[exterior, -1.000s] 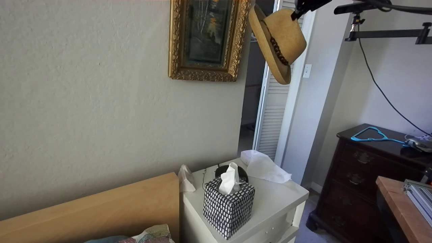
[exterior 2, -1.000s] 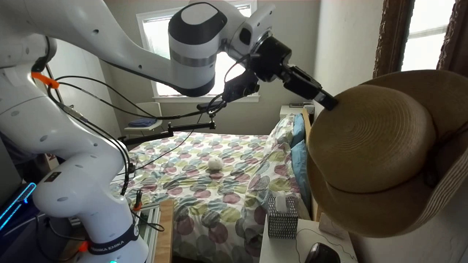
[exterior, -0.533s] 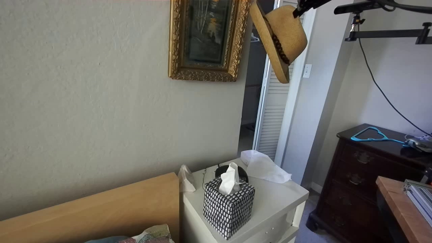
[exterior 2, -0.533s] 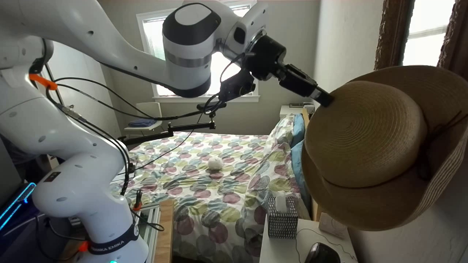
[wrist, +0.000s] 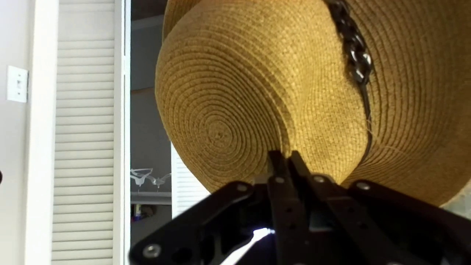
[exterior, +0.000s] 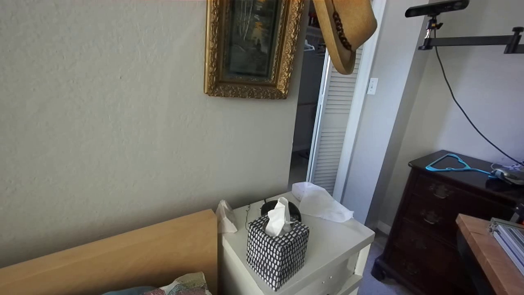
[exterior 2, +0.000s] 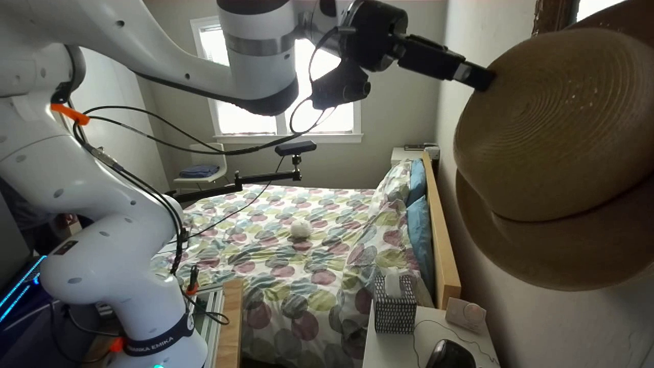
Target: Hang the brown hat on the picture frame.
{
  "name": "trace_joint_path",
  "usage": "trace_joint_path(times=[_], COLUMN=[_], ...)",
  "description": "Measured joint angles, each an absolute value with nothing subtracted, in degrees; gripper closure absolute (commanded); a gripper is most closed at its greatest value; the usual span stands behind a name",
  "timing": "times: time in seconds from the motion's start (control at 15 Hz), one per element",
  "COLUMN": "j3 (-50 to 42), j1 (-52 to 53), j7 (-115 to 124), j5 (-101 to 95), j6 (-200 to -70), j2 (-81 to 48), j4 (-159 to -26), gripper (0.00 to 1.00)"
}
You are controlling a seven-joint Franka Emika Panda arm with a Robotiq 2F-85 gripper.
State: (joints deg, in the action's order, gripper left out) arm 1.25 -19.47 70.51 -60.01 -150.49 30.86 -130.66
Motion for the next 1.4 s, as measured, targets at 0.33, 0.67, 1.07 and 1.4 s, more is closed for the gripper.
trace_joint_path(times=[0.33, 0.67, 1.07, 1.4], j3=[2.4, 2.3, 1.9, 1.2], j1=[-19.8, -19.1, -15.7, -13.3], j7=[77.1, 82.1, 85.0, 86.3], j5=[-66.1, -70.8, -73.6, -75.0], j6=[-149.8, -147.4, -144.3, -142.9], j2=[28.9, 23.9, 18.2, 17.4], j4=[-124.3, -115.2, -104.9, -101.1], gripper=[0.99, 0.99, 0.99, 0.99])
